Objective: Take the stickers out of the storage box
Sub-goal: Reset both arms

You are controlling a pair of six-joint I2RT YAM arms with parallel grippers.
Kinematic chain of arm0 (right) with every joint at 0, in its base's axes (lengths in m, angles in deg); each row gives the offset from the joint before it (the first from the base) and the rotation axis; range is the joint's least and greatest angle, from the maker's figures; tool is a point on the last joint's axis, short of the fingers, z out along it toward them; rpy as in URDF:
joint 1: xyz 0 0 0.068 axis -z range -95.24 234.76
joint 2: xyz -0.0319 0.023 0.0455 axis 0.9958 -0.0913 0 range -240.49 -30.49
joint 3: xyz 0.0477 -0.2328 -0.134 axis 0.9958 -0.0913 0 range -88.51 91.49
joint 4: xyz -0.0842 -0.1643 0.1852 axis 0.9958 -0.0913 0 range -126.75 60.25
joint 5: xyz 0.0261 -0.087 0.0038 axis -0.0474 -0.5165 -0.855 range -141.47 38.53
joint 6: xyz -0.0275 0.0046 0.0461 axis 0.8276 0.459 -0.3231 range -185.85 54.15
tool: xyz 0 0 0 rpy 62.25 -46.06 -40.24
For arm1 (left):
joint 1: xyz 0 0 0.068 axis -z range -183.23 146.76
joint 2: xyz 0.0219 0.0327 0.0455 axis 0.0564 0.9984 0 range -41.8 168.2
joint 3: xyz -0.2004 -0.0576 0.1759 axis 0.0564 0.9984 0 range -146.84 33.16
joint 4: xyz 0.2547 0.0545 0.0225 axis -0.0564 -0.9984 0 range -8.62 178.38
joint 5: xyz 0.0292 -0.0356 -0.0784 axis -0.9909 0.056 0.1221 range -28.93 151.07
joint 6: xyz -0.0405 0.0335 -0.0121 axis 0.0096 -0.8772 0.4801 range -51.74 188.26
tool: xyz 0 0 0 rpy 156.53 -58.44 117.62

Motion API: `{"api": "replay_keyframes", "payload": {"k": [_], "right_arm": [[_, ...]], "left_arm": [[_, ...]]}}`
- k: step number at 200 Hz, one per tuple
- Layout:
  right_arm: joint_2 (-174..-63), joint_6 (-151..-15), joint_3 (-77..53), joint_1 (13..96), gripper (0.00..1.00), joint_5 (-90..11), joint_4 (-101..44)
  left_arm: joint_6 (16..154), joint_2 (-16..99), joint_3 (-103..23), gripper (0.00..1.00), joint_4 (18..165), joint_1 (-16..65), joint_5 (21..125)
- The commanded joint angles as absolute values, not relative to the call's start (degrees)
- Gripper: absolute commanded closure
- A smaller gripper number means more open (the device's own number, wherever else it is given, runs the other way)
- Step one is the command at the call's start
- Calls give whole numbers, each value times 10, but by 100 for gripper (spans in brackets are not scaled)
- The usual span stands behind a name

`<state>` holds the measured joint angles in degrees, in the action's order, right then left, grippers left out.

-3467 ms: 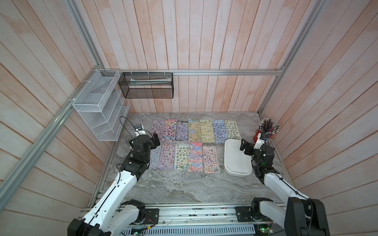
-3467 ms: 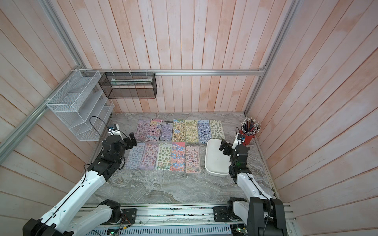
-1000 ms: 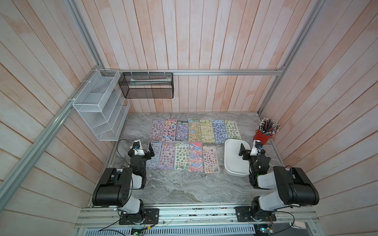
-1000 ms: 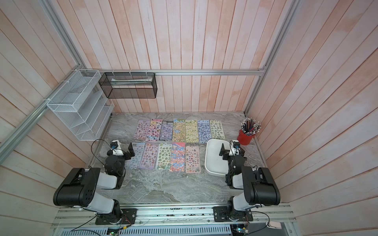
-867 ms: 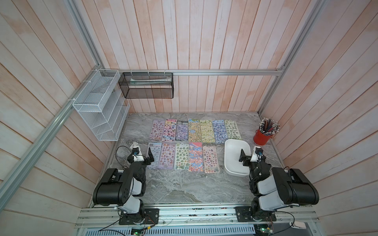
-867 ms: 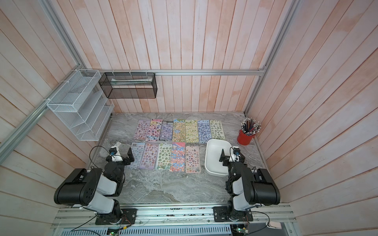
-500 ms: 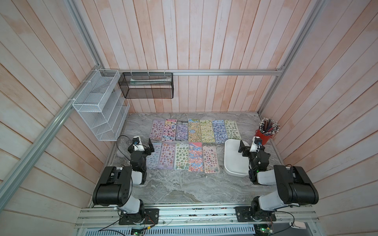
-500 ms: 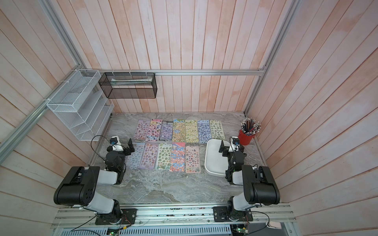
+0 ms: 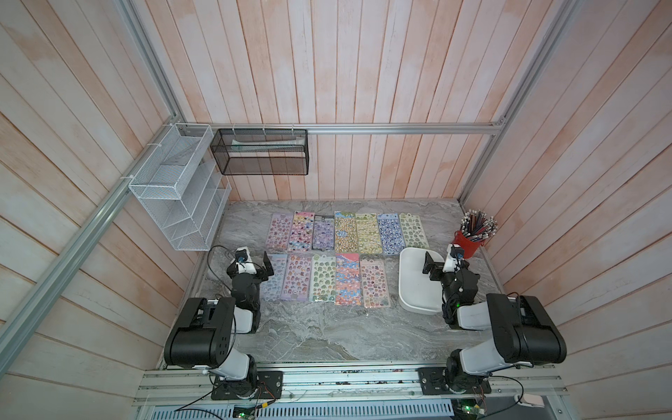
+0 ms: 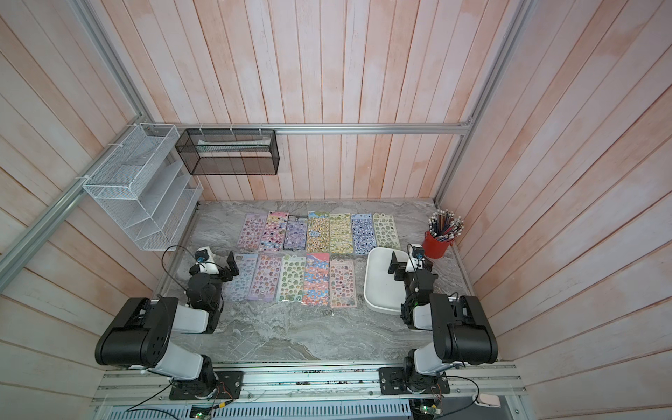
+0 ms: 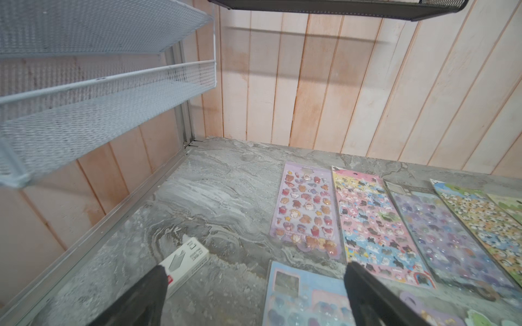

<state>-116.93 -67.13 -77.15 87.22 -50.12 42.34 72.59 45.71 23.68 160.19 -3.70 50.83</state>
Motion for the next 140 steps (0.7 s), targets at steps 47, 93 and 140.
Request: {"api": "replay_keyframes", "payload": {"k": [47,93,140], "right_arm": [[-1174,-670,-749,873,2,-508,396],[-1174,-668,-743,874,2,-502,386],[-1161,-683,-825,874,2,-542,521]], "left_arm": [[700,468,174,0,1540,-18,512],[706,463,172,0,1525,-34,548],[719,496,311,0,1826,-38,533]]}}
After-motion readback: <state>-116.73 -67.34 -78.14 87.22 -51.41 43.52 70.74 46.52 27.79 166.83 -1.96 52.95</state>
